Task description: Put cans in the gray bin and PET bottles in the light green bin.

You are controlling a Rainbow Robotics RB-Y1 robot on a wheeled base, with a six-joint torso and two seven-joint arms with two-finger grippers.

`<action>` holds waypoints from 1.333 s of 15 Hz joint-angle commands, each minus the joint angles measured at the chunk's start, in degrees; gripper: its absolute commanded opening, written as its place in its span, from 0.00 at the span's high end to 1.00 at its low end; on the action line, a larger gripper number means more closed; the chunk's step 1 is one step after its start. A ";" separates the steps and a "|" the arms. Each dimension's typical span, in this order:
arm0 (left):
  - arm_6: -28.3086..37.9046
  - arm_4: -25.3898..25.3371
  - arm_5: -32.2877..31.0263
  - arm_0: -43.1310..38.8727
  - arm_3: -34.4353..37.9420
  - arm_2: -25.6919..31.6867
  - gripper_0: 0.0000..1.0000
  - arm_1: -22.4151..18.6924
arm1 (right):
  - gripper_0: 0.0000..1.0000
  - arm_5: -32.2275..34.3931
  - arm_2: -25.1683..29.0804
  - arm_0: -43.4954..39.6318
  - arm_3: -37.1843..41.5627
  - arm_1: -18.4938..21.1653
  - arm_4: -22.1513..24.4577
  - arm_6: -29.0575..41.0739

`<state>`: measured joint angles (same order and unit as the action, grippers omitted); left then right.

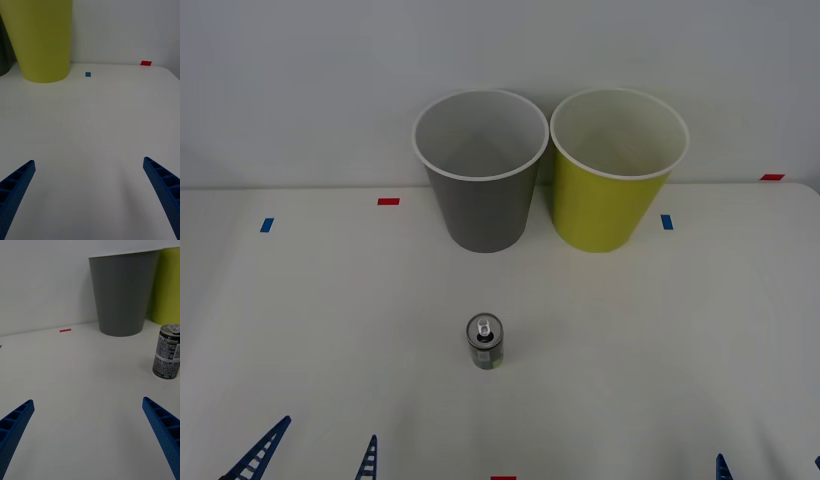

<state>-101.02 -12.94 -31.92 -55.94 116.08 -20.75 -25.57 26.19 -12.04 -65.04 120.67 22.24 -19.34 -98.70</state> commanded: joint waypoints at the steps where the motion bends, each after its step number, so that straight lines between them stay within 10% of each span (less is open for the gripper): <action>1: -0.58 0.38 0.11 6.20 -2.17 -2.98 0.00 -3.52 | 0.00 0.00 0.00 0.00 0.00 0.00 0.00 0.00; 20: 0.38 -2.35 5.91 34.67 -14.92 -17.57 0.00 -9.67 | 0.00 0.00 0.00 0.00 0.00 0.00 0.00 0.00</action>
<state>-100.74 -14.98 -25.98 -22.09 101.63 -37.87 -34.92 26.19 -12.04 -65.04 120.67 22.24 -19.34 -98.70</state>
